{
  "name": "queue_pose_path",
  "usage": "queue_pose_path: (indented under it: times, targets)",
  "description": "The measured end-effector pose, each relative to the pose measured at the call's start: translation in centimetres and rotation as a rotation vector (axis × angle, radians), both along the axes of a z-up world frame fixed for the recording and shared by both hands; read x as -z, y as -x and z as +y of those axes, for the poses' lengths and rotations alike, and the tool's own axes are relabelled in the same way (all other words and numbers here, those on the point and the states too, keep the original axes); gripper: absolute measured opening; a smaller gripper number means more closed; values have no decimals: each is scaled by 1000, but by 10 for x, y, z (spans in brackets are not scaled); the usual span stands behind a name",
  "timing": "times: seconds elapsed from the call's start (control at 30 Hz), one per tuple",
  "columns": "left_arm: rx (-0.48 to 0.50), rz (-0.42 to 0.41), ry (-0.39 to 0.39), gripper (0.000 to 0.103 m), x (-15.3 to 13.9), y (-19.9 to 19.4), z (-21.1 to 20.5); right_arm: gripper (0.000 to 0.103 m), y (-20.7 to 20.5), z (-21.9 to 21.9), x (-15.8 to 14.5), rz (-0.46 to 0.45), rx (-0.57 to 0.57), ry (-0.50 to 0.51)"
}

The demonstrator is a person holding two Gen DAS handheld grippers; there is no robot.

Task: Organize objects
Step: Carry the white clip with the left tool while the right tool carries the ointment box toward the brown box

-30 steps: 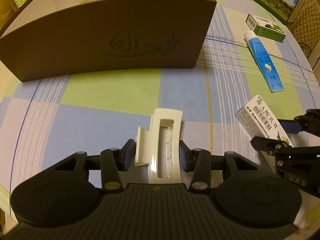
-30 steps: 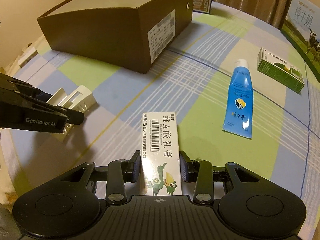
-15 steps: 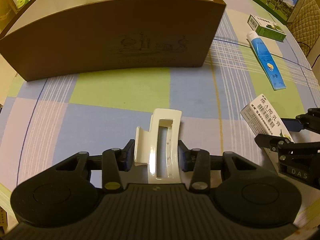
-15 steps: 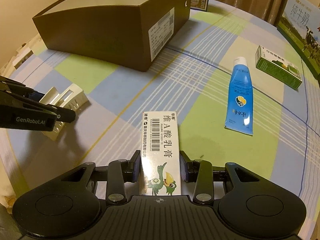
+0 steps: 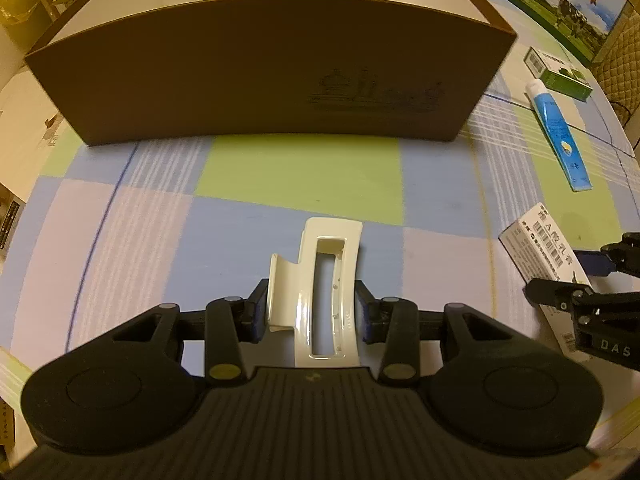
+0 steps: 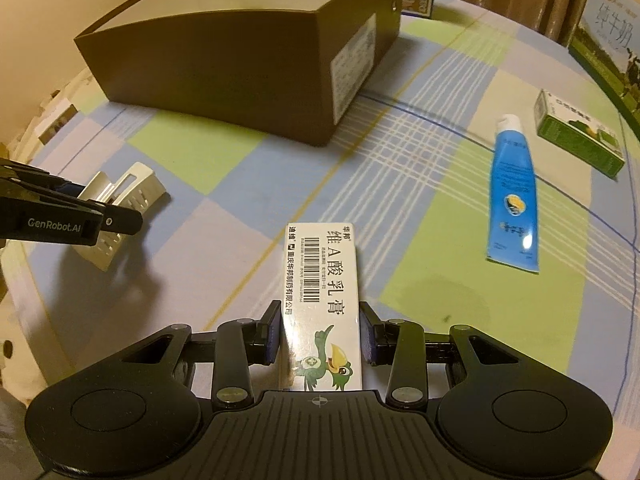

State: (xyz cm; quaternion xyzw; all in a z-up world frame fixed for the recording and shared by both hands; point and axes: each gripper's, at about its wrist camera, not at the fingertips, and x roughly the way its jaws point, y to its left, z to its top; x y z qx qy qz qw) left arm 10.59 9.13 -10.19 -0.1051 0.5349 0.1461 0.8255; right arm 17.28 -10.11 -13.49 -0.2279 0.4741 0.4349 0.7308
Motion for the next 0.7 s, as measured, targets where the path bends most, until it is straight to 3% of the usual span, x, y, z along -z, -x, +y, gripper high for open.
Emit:
queue_pose_path:
  times: [0.3, 0.7]
  targets:
    - [-16, -26, 9, 36, -11, 14, 29, 36, 8, 14, -19, 81, -13, -75]
    - [-31, -162, -4, 36, -74, 20, 77, 36, 22, 60, -75, 78, -75, -245]
